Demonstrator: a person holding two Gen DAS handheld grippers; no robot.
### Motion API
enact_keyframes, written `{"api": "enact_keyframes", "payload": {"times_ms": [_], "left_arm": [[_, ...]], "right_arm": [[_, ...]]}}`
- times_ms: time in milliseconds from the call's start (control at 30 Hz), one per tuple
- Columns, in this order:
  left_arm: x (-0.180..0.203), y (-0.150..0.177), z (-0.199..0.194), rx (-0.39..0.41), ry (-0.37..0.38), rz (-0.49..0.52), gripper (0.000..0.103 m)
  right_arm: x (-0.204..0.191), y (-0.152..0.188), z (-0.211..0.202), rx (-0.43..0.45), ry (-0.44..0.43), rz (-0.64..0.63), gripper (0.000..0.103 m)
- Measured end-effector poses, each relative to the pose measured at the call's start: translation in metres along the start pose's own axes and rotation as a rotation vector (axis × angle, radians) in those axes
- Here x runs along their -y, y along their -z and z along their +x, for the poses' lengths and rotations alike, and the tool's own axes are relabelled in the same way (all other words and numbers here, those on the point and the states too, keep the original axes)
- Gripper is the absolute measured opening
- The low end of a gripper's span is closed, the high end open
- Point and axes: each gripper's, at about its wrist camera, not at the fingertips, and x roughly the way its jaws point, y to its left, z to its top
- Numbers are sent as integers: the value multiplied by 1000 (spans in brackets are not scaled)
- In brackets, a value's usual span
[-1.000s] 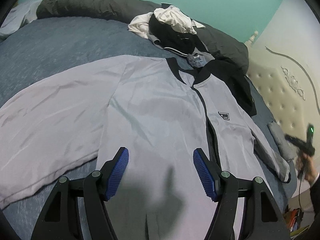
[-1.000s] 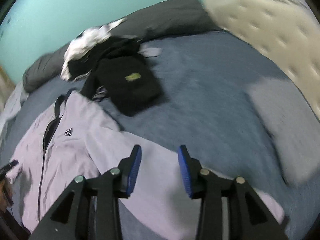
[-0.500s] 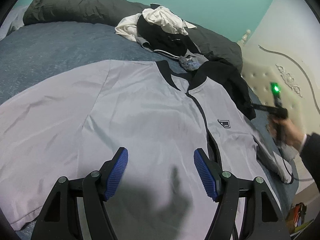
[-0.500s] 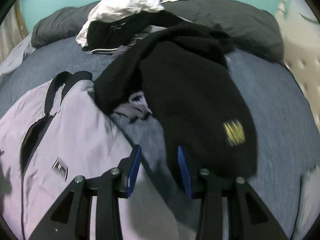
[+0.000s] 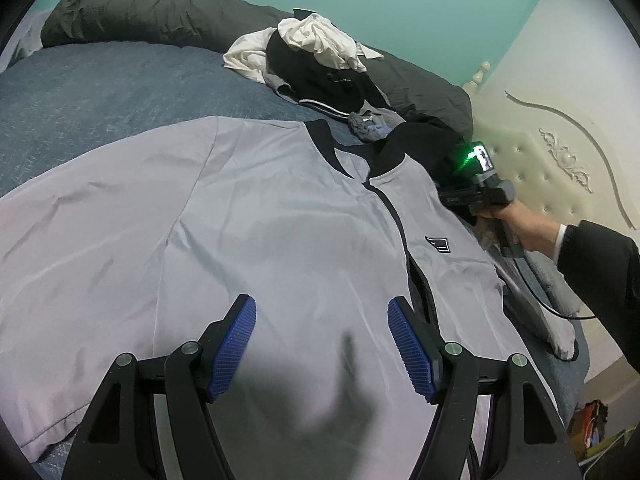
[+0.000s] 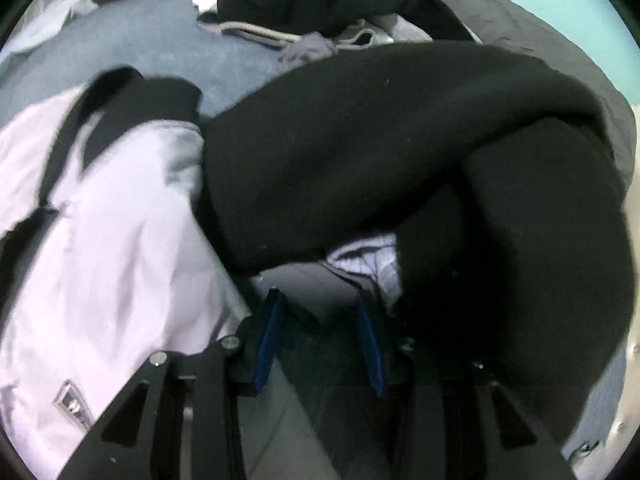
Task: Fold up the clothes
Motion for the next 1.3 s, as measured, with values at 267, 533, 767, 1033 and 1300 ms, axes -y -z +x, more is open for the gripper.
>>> {"api": "enact_keyframes", "payload": {"times_ms": [267,533,767,1033,1300], "left_arm": [[-3,-1,-1,-4,15,-7,72],[2,-5,-7,6,27,6,72],[4,-5,-9,12,35,7,73],[11,-8,-17,35,48,12,73],[13,-10,-22,47,44,21,73]], "right_arm": [[35,-22,15,25,141,144,24],[95,-37,21,35,236,325,19],[90,-25,13,-9,79,284,24],[69,-1,-32,80,-185,331,27],[-8,-17,-34,94,-249,203,28]]}}
